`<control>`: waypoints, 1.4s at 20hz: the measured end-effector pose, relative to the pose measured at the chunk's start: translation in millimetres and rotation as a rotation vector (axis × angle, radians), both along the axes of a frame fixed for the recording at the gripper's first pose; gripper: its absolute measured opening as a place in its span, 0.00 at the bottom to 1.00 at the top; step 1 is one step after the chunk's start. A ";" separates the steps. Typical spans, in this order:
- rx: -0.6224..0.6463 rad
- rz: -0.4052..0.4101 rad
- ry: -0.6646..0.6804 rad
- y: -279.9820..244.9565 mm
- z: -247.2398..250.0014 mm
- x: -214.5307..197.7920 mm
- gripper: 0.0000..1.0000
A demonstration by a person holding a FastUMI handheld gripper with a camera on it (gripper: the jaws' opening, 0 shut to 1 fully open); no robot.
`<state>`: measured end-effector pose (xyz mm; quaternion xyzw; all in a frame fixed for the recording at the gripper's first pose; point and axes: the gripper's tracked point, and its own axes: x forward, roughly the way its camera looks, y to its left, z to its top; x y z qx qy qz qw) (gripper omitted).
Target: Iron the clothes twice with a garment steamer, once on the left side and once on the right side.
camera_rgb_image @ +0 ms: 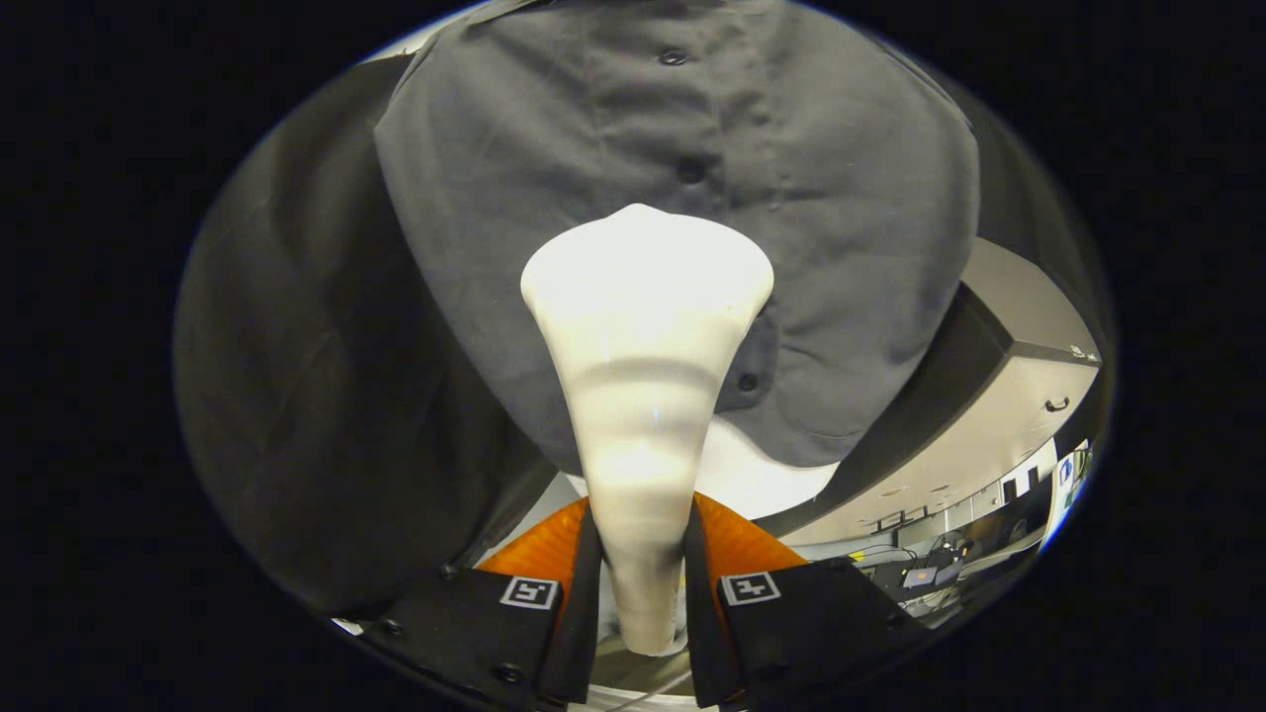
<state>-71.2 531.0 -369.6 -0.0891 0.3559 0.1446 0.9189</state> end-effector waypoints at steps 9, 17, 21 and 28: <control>0.059 -0.058 -0.064 -102.9 72.3 -1.8 0.46; 0.094 -0.043 -0.119 -207.0 137.2 -10.4 0.46; 0.118 -0.062 -0.144 -254.0 158.1 -13.1 0.46; 0.156 -0.123 -0.242 -304.7 210.4 -9.0 0.46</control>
